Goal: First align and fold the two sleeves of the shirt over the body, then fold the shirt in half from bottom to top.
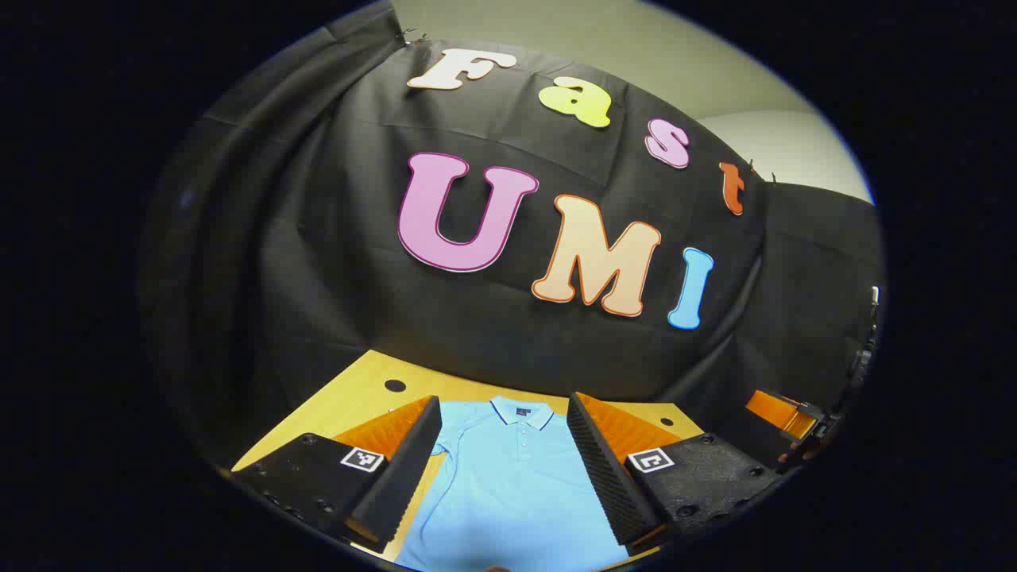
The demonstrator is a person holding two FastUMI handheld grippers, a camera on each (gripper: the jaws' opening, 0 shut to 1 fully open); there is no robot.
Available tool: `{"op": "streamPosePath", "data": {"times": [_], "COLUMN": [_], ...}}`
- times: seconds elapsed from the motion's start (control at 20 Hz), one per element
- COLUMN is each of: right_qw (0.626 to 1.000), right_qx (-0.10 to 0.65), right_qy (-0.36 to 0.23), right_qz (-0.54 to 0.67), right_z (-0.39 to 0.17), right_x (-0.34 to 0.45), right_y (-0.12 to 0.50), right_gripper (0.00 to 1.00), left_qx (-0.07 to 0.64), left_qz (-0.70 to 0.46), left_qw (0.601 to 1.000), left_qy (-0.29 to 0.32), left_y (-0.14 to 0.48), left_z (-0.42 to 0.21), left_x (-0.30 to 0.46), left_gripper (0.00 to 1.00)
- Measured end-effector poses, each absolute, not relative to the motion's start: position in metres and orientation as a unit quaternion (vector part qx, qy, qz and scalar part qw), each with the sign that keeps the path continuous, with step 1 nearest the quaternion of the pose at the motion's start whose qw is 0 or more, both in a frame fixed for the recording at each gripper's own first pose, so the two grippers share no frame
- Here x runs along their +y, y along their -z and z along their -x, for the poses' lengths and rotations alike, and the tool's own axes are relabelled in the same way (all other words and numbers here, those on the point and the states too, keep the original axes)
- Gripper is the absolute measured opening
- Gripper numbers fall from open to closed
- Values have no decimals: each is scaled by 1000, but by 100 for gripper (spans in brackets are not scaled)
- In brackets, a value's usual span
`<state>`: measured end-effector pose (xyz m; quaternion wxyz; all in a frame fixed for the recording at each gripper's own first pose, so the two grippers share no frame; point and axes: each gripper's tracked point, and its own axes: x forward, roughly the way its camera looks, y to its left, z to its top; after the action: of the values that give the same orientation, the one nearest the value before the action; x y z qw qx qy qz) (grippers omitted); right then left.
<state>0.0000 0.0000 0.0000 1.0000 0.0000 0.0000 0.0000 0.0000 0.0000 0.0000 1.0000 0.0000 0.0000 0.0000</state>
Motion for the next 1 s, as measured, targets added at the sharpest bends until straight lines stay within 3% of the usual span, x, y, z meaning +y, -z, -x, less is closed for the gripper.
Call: {"op": "streamPosePath", "data": {"times": [0.05, 0.1, 0.25, 0.7, 0.85, 1.0], "right_qw": [1000, 1000, 1000, 1000, 999, 997], "right_qx": [7, 9, 6, 18, 35, 64], "right_qy": [-4, -10, -10, -9, 0, 9], "right_qz": [0, -2, 4, 17, 24, 45], "right_z": [0, 0, 1, 3, -9, -30], "right_x": [2, 4, 6, 4, -8, -26], "right_y": [3, 3, 2, 13, 25, 42], "right_gripper": [94, 98, 94, 98, 94, 98], "left_qx": [2, 3, 9, 17, 23, 35], "left_qz": [4, 7, 8, 21, 17, -2], "left_qw": [1000, 1000, 1000, 1000, 1000, 999], "left_qy": [-1, -1, -3, -9, -9, -13], "left_y": [0, 2, 6, 13, 16, 23], "left_z": [1, 1, 1, 6, 9, 13], "left_x": [1, 1, 2, 4, 3, 5], "left_gripper": [93, 95, 95, 95, 95, 96]}}
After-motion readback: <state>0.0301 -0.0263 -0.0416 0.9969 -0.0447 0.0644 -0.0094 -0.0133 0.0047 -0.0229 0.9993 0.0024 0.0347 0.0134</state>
